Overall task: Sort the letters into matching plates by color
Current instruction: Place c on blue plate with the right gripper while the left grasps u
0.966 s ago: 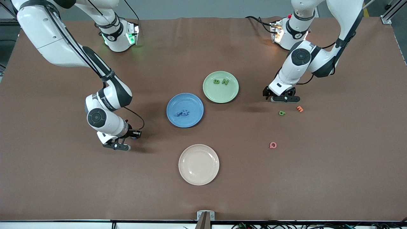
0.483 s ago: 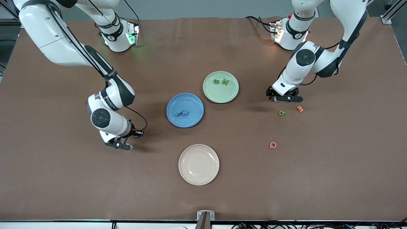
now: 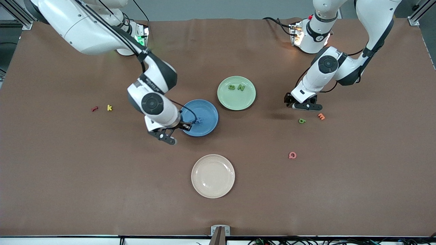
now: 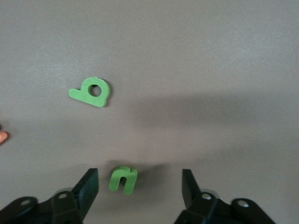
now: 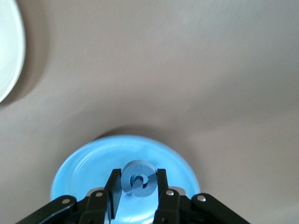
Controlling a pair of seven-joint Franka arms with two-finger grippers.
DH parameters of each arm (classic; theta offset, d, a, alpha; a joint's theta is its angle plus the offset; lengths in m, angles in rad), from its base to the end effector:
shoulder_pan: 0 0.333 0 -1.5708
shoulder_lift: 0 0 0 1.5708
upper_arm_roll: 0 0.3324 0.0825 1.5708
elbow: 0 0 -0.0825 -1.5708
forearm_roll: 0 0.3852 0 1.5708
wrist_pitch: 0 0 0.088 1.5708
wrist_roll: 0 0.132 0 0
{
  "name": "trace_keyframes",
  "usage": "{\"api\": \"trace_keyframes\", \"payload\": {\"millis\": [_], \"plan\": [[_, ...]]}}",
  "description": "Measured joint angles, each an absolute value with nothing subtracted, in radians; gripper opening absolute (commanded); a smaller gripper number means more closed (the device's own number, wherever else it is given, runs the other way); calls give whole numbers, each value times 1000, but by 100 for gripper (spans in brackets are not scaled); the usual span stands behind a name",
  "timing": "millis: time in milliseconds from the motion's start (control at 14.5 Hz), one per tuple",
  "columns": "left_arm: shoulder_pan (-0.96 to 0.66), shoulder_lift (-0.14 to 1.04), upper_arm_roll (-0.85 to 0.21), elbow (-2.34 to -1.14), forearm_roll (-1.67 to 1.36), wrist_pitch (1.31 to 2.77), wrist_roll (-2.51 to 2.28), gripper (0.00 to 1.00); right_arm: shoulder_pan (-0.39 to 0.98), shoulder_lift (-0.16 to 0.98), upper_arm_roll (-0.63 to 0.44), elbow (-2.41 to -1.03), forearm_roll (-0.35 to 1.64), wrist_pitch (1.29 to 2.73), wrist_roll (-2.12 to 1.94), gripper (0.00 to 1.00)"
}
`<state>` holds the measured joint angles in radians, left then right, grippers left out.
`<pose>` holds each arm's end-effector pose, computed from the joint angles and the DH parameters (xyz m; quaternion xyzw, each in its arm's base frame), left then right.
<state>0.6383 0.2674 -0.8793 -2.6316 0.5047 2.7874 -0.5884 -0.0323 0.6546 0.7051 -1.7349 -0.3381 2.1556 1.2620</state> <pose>0.4036 -0.1424 0.1819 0.9983 -0.0541 0.0086 0.0199 0.5557 0.3626 0.2557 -0.9686 0.2377 0.0718 0.0151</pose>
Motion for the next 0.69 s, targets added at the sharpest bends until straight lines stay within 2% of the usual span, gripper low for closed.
{"api": "trace_keyframes", "payload": {"millis": [69, 138, 414, 690], "plan": [[638, 272, -879, -2632, 521, 2787, -589, 70, -10, 655, 706, -1735, -338, 2156, 1305, 61], [639, 277, -876, -2632, 540, 2788, -589, 68, 8, 656, 706, -1735, -338, 2156, 1337, 98], [641, 299, -847, -2631, 601, 2789, -590, 64, 32, 657, 704, -1735, -338, 2157, 1374, 100], [641, 309, -843, -2631, 605, 2791, -590, 49, 10, 657, 692, -1707, -340, 2156, 1324, 100]]}}
